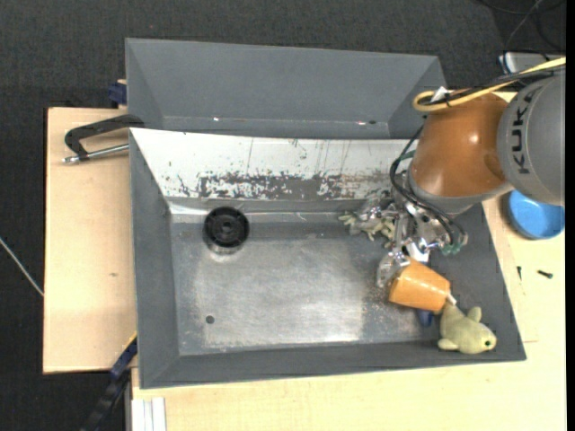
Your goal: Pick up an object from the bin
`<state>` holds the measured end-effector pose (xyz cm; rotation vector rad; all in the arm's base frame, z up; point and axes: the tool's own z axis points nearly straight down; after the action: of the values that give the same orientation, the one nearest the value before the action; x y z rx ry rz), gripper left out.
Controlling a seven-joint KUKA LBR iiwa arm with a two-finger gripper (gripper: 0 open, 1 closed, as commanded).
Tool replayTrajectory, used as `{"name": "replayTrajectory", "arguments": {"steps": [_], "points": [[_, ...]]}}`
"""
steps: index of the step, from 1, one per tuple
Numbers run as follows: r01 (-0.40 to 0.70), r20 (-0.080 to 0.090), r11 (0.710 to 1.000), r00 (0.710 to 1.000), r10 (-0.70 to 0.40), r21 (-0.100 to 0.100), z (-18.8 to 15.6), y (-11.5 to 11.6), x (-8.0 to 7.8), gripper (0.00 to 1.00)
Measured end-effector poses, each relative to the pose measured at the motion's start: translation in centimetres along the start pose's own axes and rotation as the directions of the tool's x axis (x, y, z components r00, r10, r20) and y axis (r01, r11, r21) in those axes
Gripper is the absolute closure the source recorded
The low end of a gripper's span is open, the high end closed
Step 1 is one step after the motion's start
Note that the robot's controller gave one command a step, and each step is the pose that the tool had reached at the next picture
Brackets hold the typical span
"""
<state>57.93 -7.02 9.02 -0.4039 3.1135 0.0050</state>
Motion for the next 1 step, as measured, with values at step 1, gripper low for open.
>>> {"name": "replayTrajectory", "arguments": {"steps": [1], "points": [[0.169, 0.001, 0.986, 0.986, -0.169, 0.007, 1.14, -4.13, 7.88, 0.00]]}}
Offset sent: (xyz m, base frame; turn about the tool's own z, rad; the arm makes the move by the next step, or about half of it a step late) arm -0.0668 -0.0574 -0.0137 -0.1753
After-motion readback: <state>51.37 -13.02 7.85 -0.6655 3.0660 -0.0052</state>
